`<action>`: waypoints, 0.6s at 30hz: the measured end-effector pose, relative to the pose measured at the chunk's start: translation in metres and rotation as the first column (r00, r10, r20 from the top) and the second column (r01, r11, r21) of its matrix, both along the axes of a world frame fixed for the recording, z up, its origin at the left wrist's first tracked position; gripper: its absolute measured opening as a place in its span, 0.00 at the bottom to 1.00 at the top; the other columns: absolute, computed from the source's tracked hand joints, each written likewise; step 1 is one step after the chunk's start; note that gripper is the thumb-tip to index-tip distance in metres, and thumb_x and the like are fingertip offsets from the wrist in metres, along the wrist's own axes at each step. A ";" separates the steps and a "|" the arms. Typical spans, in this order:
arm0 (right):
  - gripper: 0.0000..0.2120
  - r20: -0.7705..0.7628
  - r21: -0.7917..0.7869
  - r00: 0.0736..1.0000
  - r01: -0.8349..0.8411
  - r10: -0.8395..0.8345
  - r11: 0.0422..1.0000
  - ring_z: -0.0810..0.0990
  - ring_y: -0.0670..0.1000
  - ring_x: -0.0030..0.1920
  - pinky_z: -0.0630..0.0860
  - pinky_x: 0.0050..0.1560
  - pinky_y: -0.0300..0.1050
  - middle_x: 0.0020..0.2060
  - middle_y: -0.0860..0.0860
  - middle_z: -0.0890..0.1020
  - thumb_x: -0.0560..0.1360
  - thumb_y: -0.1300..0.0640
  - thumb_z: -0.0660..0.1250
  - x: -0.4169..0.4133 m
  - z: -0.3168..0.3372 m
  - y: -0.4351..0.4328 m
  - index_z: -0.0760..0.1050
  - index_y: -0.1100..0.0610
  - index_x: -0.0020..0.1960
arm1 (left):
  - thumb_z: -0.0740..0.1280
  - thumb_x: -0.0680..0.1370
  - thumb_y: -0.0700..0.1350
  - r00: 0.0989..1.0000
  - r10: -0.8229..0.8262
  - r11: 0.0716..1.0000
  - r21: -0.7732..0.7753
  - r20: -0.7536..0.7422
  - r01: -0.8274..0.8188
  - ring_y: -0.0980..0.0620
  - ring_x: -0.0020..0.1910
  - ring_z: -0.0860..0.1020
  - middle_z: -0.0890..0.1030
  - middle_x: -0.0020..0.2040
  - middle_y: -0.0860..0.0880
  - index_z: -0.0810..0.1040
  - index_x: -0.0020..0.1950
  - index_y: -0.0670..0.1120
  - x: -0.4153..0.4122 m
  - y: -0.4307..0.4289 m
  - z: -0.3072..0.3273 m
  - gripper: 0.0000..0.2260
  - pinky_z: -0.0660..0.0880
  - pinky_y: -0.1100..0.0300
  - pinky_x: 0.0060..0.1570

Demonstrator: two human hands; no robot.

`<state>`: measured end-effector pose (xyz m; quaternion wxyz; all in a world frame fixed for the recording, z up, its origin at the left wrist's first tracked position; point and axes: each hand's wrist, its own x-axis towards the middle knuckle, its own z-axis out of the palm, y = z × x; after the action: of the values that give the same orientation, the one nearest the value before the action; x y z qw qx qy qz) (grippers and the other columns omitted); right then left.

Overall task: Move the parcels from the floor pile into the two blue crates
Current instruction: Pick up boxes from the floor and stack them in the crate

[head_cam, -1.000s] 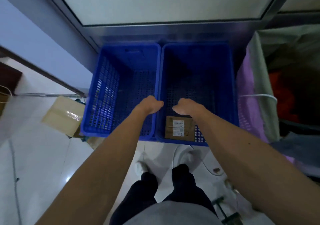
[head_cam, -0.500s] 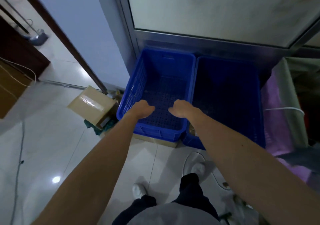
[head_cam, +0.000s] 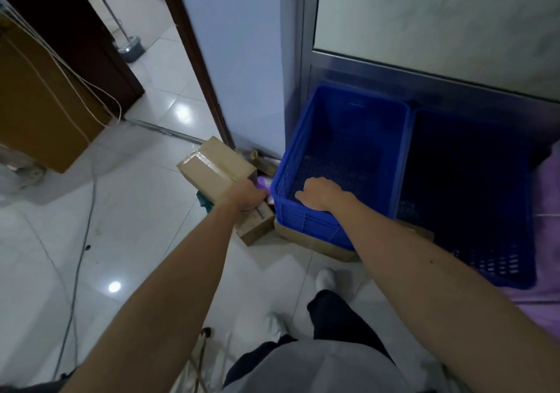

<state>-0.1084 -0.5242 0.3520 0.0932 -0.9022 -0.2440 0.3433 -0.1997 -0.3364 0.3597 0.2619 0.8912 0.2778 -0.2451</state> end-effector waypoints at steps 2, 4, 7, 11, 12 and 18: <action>0.17 -0.019 -0.008 1.000 -0.009 0.009 1.000 0.72 0.52 0.37 0.66 0.35 0.47 0.38 0.52 0.74 0.79 0.43 0.56 0.004 -0.009 0.014 0.67 0.54 0.39 | 0.62 0.79 0.54 1.000 -0.004 1.000 -0.003 -0.008 0.004 0.46 0.47 0.76 0.80 0.49 0.44 0.78 0.46 0.44 0.003 0.010 -0.008 0.14 0.72 0.54 0.48; 0.17 -0.035 -0.030 0.999 -0.028 0.027 0.999 0.75 0.54 0.42 0.70 0.40 0.49 0.42 0.52 0.76 0.79 0.42 0.56 0.012 -0.020 0.028 0.71 0.56 0.46 | 0.62 0.79 0.52 1.000 -0.020 1.000 0.013 -0.020 0.020 0.46 0.46 0.76 0.80 0.48 0.44 0.76 0.41 0.46 0.009 0.019 -0.013 0.12 0.72 0.54 0.47; 0.17 -0.025 -0.029 0.998 -0.056 0.055 0.998 0.74 0.53 0.39 0.69 0.38 0.48 0.39 0.51 0.75 0.80 0.43 0.57 0.030 -0.033 0.050 0.70 0.55 0.41 | 0.62 0.79 0.50 0.998 -0.034 0.999 0.022 -0.051 0.036 0.46 0.45 0.75 0.79 0.48 0.43 0.76 0.43 0.44 0.026 0.041 -0.020 0.11 0.71 0.55 0.45; 0.17 -0.042 -0.004 0.997 -0.058 0.058 0.998 0.74 0.53 0.39 0.67 0.36 0.48 0.39 0.51 0.74 0.80 0.44 0.57 0.058 -0.051 0.082 0.69 0.55 0.40 | 0.62 0.80 0.54 0.993 -0.023 0.998 0.054 -0.117 0.030 0.44 0.49 0.76 0.81 0.56 0.41 0.79 0.58 0.40 0.052 0.081 -0.032 0.19 0.71 0.57 0.46; 0.17 -0.049 -0.007 0.997 -0.055 0.055 0.998 0.75 0.54 0.40 0.67 0.37 0.48 0.39 0.52 0.74 0.81 0.44 0.57 0.066 -0.057 0.091 0.68 0.55 0.41 | 0.62 0.80 0.54 0.992 -0.004 0.998 0.064 -0.125 0.012 0.44 0.53 0.77 0.80 0.58 0.41 0.78 0.61 0.40 0.059 0.092 -0.036 0.20 0.72 0.57 0.48; 0.15 -0.106 0.001 0.994 -0.036 0.036 0.999 0.76 0.56 0.46 0.69 0.42 0.48 0.43 0.54 0.76 0.81 0.47 0.57 0.096 -0.078 0.144 0.72 0.58 0.47 | 0.62 0.81 0.52 0.988 0.072 0.996 0.069 -0.135 -0.063 0.41 0.67 0.73 0.75 0.69 0.40 0.71 0.71 0.40 0.085 0.156 -0.047 0.23 0.71 0.52 0.63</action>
<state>-0.0119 -0.3803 0.2737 0.0994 -0.8781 -0.2548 0.3925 -0.1147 -0.1803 0.3130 0.2215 0.8702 0.3327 -0.2880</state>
